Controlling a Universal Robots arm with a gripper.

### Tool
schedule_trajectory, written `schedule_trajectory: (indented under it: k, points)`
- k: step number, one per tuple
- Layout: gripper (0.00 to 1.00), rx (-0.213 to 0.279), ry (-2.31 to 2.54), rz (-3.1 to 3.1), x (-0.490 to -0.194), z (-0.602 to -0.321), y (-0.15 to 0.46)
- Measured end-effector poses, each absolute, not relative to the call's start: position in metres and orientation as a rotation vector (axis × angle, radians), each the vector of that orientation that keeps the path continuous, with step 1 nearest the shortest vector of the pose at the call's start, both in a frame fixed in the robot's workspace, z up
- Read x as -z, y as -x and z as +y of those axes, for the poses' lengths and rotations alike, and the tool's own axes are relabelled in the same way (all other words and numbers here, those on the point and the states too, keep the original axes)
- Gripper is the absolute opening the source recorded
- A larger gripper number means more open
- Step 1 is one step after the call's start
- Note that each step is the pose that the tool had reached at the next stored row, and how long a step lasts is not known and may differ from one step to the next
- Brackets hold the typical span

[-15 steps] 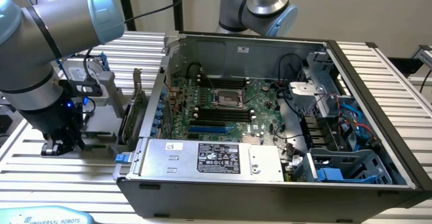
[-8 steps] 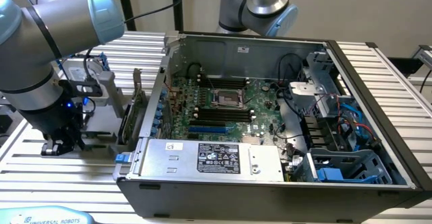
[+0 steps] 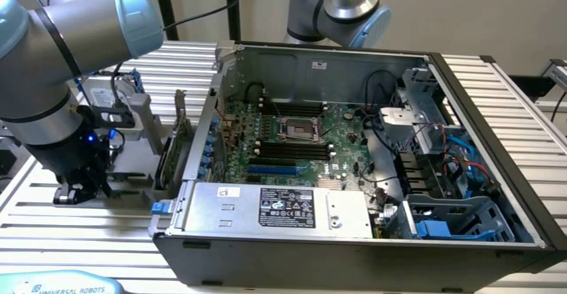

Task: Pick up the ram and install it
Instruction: 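Pick up the ram and move it above insertion slot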

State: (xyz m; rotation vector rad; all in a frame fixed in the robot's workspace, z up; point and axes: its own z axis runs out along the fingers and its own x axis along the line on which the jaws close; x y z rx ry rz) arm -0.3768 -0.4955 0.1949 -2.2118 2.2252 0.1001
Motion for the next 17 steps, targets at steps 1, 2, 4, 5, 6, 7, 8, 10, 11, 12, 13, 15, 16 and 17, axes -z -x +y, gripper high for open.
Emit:
schedule_trajectory:
  k: [1, 2, 4, 5, 6, 7, 8, 10, 11, 12, 13, 15, 16, 17]
  points:
    - [0.13, -0.100, 2.212, 2.225, -0.195, -0.495, 0.377]
    - [0.13, -0.100, 2.212, 2.225, -0.195, -0.495, 0.377]
    - [0.13, -0.100, 2.212, 2.225, -0.196, -0.495, 0.377]
    - [0.13, -0.100, 2.212, 2.226, -0.196, -0.495, 0.377]
    - [0.13, -0.100, 2.212, 2.226, -0.196, -0.495, 0.377]
    - [0.13, -0.101, 2.212, 2.226, -0.197, -0.496, 0.377]
    - [0.13, -0.101, 2.212, 2.226, -0.198, -0.496, 0.377]
    - [0.13, -0.101, 2.212, 2.226, -0.200, -0.495, 0.377]
    - [0.13, -0.101, 2.212, 2.226, -0.202, -0.495, 0.376]
    - [0.13, -0.101, 2.212, 2.226, -0.203, -0.495, 0.376]
    - [0.13, -0.102, 2.212, 2.226, -0.205, -0.495, 0.376]
    - [0.13, -0.102, 2.212, 2.226, -0.209, -0.495, 0.376]
    - [0.13, -0.102, 2.212, 2.227, -0.212, -0.495, 0.376]
    - [0.13, -0.103, 2.212, 2.227, -0.214, -0.495, 0.376]
